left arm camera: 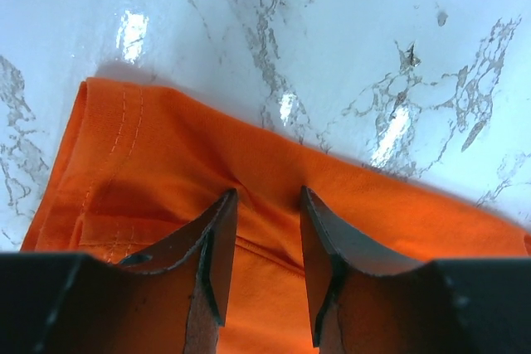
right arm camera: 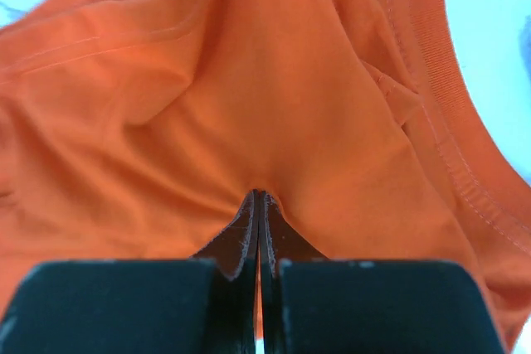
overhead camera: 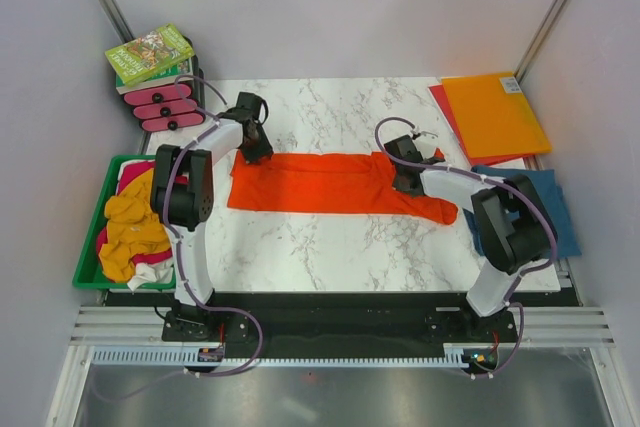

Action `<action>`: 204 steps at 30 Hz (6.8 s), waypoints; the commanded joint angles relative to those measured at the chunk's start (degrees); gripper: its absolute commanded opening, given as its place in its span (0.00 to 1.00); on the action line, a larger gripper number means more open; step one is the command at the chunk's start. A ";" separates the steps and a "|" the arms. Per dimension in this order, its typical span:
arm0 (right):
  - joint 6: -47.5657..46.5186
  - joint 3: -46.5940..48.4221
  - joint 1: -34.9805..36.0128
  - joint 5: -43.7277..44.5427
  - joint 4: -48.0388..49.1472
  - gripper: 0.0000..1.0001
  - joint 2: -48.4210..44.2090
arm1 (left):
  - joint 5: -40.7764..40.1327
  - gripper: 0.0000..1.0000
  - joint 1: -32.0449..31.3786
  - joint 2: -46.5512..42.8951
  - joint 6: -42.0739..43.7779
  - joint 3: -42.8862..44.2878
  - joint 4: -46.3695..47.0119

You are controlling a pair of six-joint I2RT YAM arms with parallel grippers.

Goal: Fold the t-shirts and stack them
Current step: Fold the tshirt

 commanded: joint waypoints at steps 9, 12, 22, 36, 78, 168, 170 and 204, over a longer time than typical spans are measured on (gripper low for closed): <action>1.92 5.60 -7.17 -6.00 -1.73 0.01 13.80 | -1.49 0.36 -0.01 -8.96 -3.39 -15.43 -3.03; 1.39 9.82 -8.23 -6.70 -2.61 0.03 17.23 | -1.93 0.32 -0.09 -14.67 -5.24 -23.78 -3.12; -1.51 34.23 -8.49 -13.11 -9.37 0.06 32.18 | -1.05 0.24 -6.41 -35.24 -15.34 -45.40 -4.09; -7.49 52.87 -8.31 -19.63 -13.97 0.19 37.05 | -8.15 0.32 -29.71 -40.34 -26.43 -38.93 -11.38; 14.13 -12.75 29.21 -9.34 -5.85 0.35 -7.69 | -1.50 0.35 -12.57 -34.11 -15.09 -42.16 -0.23; -0.37 -9.14 16.91 2.61 -3.31 0.64 -29.59 | 0.44 0.52 -42.10 -49.85 -20.27 -59.39 23.42; 0.59 -10.55 17.17 2.70 -3.84 0.64 -31.60 | 0.36 0.52 -42.89 -49.67 -20.80 -59.22 23.86; 21.24 -31.74 31.30 -1.17 -13.07 0.64 -47.35 | -3.78 0.02 -50.63 -48.35 -26.51 -61.59 19.99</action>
